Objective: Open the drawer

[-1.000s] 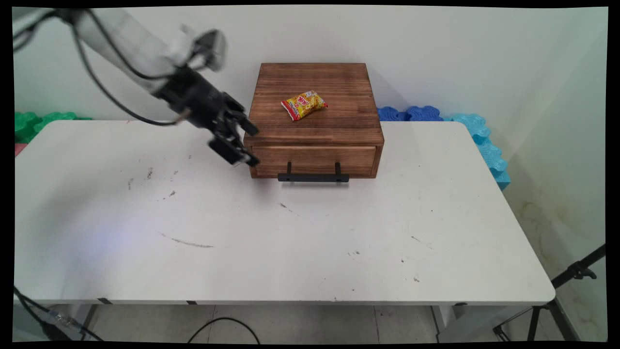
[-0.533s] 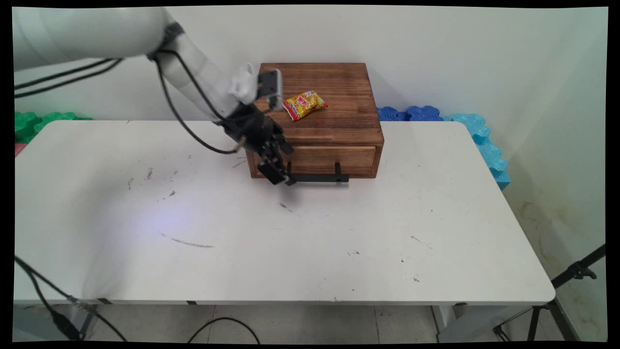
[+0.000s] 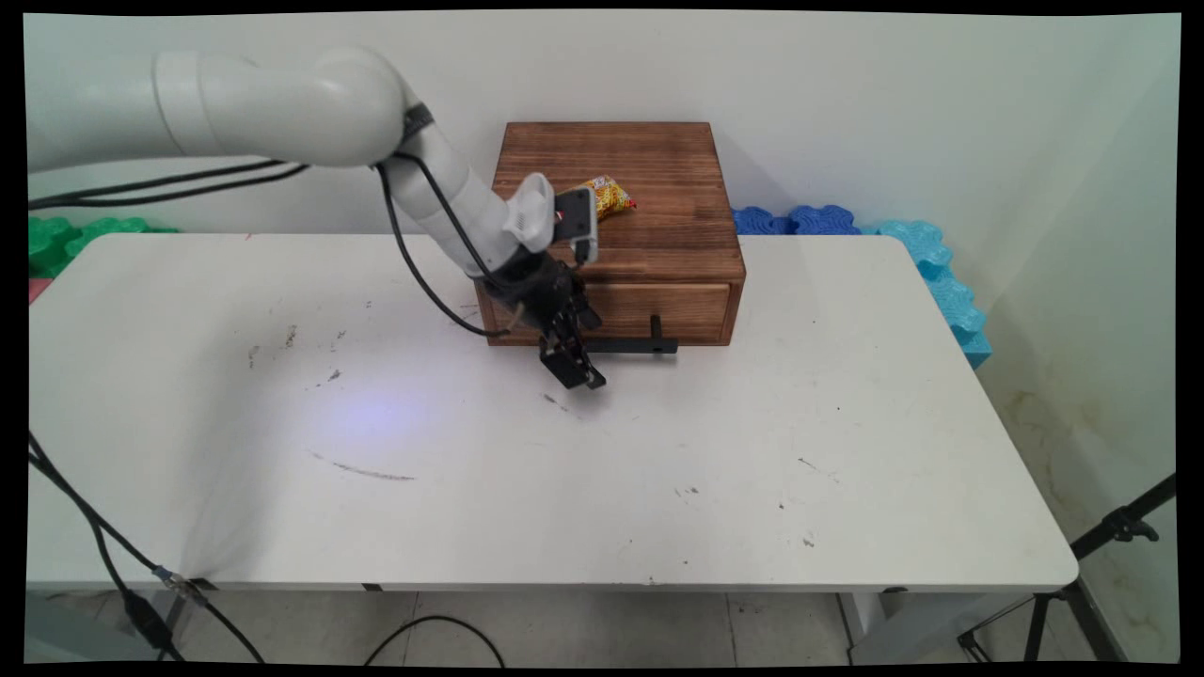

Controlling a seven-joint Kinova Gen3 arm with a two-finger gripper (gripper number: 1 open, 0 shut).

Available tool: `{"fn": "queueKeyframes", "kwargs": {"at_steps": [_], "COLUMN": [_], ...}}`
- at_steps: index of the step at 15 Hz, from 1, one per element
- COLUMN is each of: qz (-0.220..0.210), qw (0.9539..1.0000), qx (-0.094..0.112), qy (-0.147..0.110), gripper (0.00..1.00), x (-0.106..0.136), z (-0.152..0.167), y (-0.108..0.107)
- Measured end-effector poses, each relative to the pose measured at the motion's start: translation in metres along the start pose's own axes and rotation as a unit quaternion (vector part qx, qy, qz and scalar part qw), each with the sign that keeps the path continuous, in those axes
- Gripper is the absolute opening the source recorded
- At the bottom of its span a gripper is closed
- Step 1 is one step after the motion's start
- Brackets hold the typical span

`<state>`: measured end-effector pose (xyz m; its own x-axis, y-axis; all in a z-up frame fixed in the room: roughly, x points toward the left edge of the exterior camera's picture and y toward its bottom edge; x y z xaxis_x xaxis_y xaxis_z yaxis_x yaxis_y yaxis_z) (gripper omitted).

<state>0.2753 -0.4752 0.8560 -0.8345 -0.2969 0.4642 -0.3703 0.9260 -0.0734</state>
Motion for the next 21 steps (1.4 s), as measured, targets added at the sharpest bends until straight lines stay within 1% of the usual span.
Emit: {"fn": "queueKeyframes", "kwargs": {"at_steps": [6, 12, 17, 21], "qz": [0.018, 0.025, 0.025, 0.025], "qw": [0.9998, 0.9996, 0.9996, 0.9996], "qx": [0.001, 0.004, 0.004, -0.001], "qy": [-0.006, -0.009, -0.011, -0.011], "gripper": [1.0, 1.0, 1.0, 1.0], "x": [0.001, 0.0, 0.001, 0.004], "z": [0.034, 0.053, 0.061, 0.061], "y": [0.003, 0.003, 0.008, 0.022]}}
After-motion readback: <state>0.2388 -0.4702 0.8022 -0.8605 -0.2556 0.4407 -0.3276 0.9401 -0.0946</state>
